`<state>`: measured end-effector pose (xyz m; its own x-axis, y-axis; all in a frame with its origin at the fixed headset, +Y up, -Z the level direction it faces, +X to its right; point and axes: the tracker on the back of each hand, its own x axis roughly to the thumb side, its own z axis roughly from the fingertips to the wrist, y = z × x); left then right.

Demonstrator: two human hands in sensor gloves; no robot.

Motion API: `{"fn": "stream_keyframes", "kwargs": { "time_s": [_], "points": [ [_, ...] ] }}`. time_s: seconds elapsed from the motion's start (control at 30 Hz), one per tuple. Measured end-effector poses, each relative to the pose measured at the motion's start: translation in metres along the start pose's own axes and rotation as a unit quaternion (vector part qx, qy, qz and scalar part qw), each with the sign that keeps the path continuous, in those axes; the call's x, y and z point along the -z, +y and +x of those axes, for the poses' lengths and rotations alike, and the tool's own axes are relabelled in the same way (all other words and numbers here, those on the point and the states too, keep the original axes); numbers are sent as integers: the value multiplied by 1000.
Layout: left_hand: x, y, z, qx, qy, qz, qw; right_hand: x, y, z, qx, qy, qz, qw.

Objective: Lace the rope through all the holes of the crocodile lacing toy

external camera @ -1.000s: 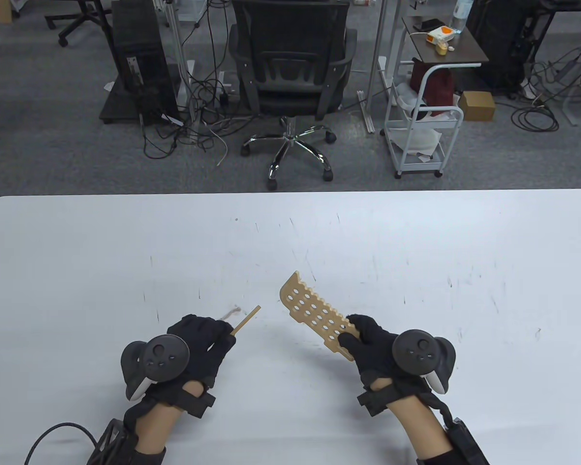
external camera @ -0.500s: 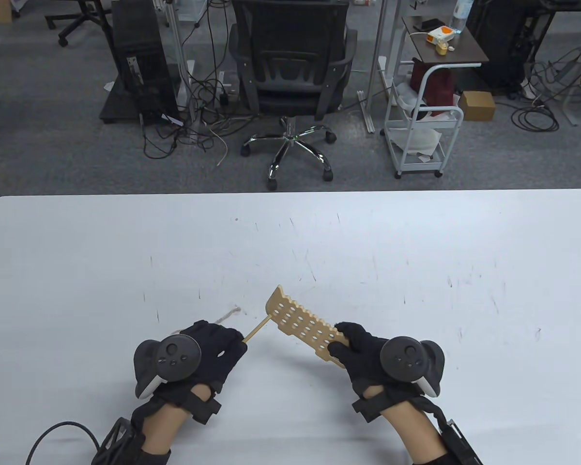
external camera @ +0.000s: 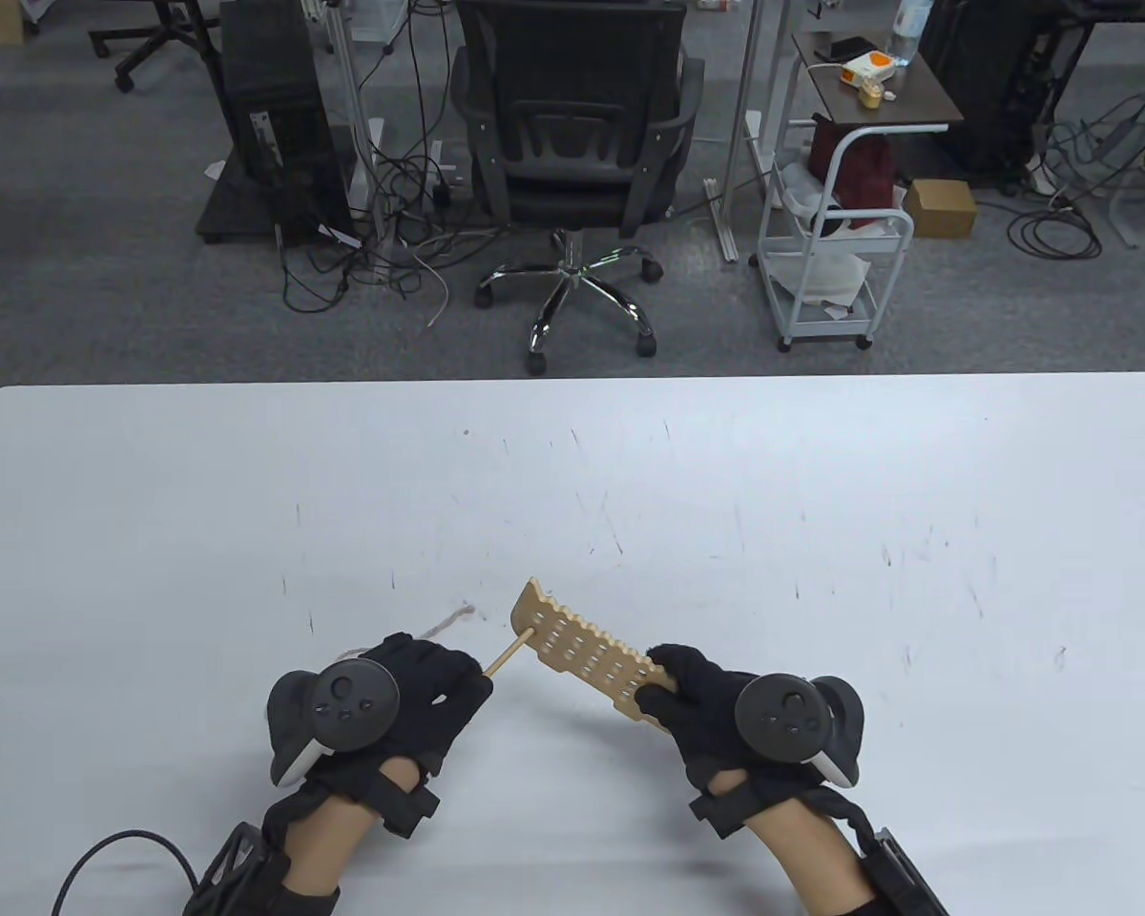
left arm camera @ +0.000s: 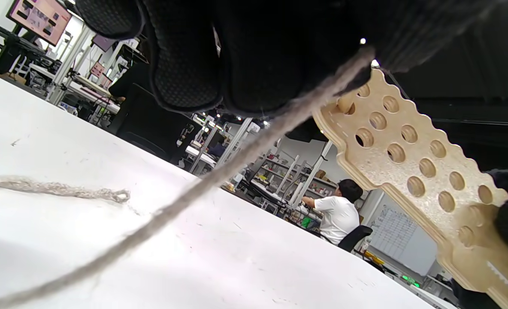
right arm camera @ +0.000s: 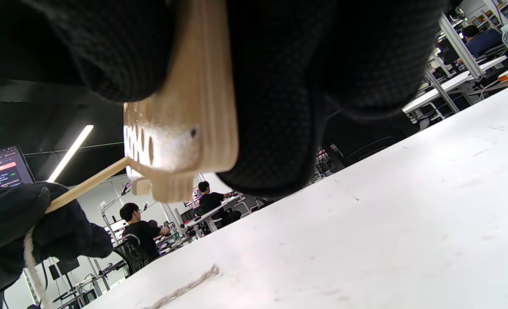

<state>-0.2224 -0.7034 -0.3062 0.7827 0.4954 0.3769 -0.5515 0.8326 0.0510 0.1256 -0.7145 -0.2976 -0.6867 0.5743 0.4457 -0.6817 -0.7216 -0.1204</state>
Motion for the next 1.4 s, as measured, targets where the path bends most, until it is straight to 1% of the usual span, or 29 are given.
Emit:
{"fn": "stream_keyframes", "kwargs": {
  "time_s": [0.37, 0.6, 0.73, 1.4],
  "points": [
    [-4, 7, 2, -2, -17, 63, 998, -3, 1, 3, 11, -3, -1, 1000],
    [-6, 7, 5, 14, -16, 80, 997, -5, 7, 9, 32, -7, 7, 999],
    [-6, 5, 2, 14, 5, 65, 998, -6, 9, 11, 38, -8, 13, 999],
    [-5, 0, 5, 23, 8, 53, 998, -9, 20, 21, 82, -18, 36, 996]
  ]
}}
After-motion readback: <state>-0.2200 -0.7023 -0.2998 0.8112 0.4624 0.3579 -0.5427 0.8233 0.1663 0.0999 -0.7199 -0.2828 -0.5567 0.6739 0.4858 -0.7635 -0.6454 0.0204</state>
